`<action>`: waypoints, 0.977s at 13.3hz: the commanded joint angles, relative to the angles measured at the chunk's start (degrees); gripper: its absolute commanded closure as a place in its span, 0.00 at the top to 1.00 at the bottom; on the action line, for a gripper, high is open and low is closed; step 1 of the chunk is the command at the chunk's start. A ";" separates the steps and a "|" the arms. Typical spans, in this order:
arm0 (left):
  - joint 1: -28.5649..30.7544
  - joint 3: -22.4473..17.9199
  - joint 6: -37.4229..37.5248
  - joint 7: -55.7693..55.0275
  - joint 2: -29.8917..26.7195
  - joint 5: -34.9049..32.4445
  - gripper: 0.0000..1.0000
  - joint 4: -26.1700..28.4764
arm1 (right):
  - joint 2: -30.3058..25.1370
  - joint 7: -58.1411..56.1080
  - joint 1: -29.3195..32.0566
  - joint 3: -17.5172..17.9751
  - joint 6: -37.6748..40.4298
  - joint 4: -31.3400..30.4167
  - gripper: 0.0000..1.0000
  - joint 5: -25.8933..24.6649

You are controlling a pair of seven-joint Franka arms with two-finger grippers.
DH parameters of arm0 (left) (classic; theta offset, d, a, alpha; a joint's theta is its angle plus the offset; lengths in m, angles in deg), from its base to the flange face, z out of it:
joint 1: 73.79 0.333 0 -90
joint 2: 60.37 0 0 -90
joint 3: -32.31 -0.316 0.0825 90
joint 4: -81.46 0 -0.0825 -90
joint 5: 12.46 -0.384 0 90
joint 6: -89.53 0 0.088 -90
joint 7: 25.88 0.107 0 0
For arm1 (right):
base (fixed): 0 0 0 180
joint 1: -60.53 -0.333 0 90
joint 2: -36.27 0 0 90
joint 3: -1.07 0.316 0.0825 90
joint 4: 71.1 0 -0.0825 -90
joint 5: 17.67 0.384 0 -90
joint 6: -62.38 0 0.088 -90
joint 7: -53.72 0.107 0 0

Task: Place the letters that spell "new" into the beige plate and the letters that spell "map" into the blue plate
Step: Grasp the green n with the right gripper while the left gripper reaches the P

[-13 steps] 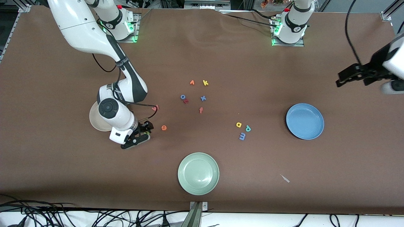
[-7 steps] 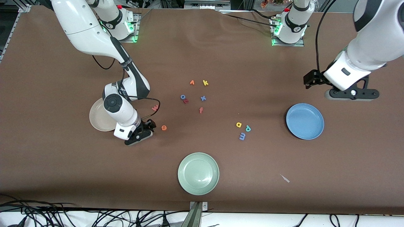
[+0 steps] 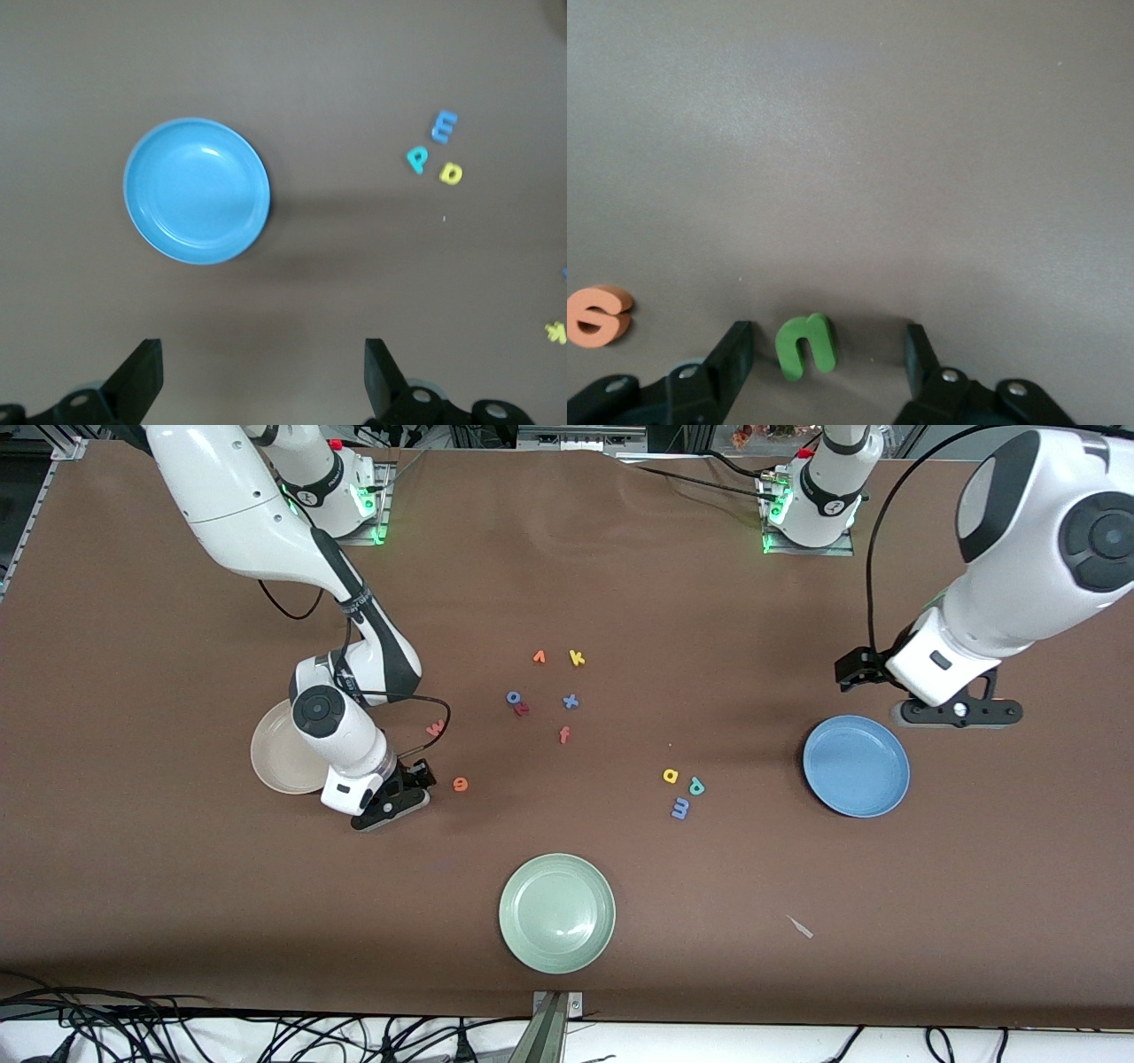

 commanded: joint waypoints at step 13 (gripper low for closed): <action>-6.96 -0.92 -29.39 -2.82 8.72 2.83 1.00 13.58 | -0.96 2.13 -0.15 1.07 2.21 -1.39 0.45 0.07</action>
